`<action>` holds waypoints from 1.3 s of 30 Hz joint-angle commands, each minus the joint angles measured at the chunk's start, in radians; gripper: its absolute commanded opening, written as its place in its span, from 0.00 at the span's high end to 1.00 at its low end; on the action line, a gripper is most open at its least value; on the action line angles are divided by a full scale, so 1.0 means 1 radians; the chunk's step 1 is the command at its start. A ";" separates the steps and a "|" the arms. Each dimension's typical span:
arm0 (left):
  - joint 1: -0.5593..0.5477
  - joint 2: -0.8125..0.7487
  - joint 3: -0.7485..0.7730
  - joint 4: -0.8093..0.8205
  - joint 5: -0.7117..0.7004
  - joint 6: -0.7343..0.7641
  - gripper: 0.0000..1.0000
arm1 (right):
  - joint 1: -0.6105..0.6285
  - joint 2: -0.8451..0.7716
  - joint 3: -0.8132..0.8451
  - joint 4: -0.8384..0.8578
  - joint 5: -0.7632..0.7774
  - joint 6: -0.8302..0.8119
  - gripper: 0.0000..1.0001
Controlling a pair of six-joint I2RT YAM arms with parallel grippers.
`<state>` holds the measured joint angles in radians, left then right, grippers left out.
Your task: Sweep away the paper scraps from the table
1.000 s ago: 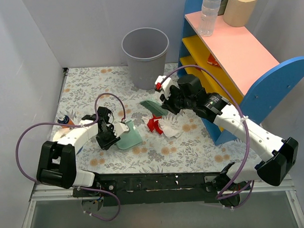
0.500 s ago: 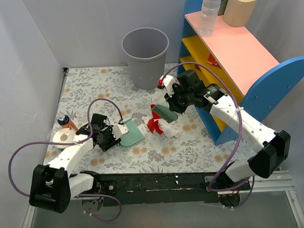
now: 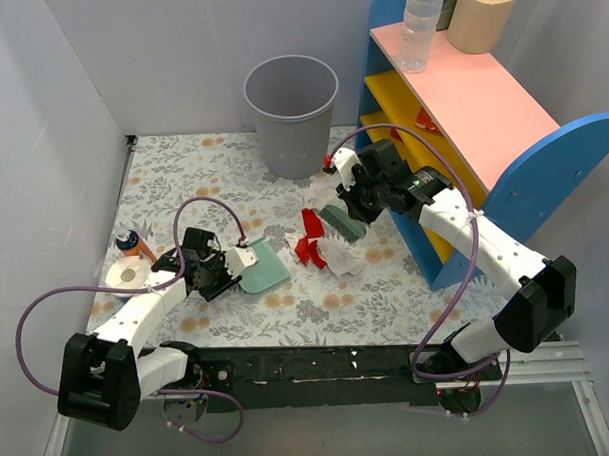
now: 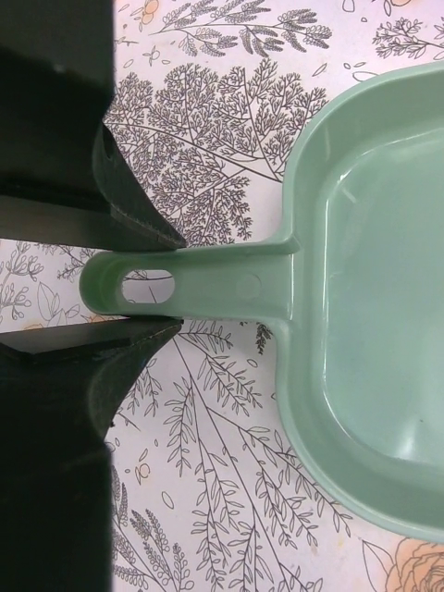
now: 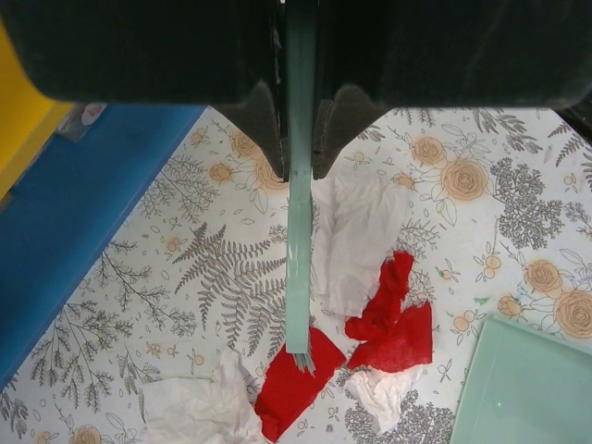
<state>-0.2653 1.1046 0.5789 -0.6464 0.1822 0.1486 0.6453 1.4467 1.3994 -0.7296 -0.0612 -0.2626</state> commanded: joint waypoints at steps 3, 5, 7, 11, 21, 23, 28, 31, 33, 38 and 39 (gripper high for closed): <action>-0.009 0.018 0.001 -0.018 0.003 -0.010 0.77 | -0.004 0.000 0.012 0.055 0.004 0.019 0.99; -0.009 0.031 0.007 -0.027 0.006 -0.023 0.79 | -0.007 -0.005 0.001 0.059 0.006 0.020 0.99; -0.009 0.032 0.006 -0.015 -0.003 -0.033 0.72 | -0.006 -0.011 -0.013 0.067 0.006 0.022 0.99; -0.012 0.017 -0.008 0.024 -0.023 -0.049 0.62 | -0.007 -0.011 -0.010 0.065 -0.002 0.025 0.99; -0.012 0.015 0.018 -0.013 -0.021 -0.081 0.80 | -0.009 0.004 0.004 0.070 -0.003 0.023 0.99; -0.012 0.020 0.047 -0.036 -0.010 -0.087 0.90 | -0.009 0.006 0.007 0.065 0.004 0.016 0.99; -0.011 0.038 0.177 -0.248 -0.007 -0.044 1.00 | -0.009 0.007 0.026 0.052 0.110 -0.001 0.99; -0.015 0.047 0.249 -0.366 -0.030 0.034 1.00 | -0.009 0.012 0.024 0.039 0.201 0.029 0.99; -0.020 0.069 0.278 -0.418 -0.073 0.087 1.00 | -0.009 0.008 0.009 0.035 0.251 0.071 0.99; -0.032 0.126 0.308 -0.427 -0.141 0.158 1.00 | -0.009 0.004 -0.039 0.009 0.268 0.112 0.99; -0.034 0.138 0.311 -0.420 -0.157 0.178 1.00 | -0.009 0.004 -0.043 0.006 0.264 0.121 0.99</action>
<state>-0.2882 1.2053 0.8532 -1.0145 0.0937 0.2329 0.6415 1.4616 1.3849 -0.7071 0.1589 -0.1902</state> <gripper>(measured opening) 0.300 0.140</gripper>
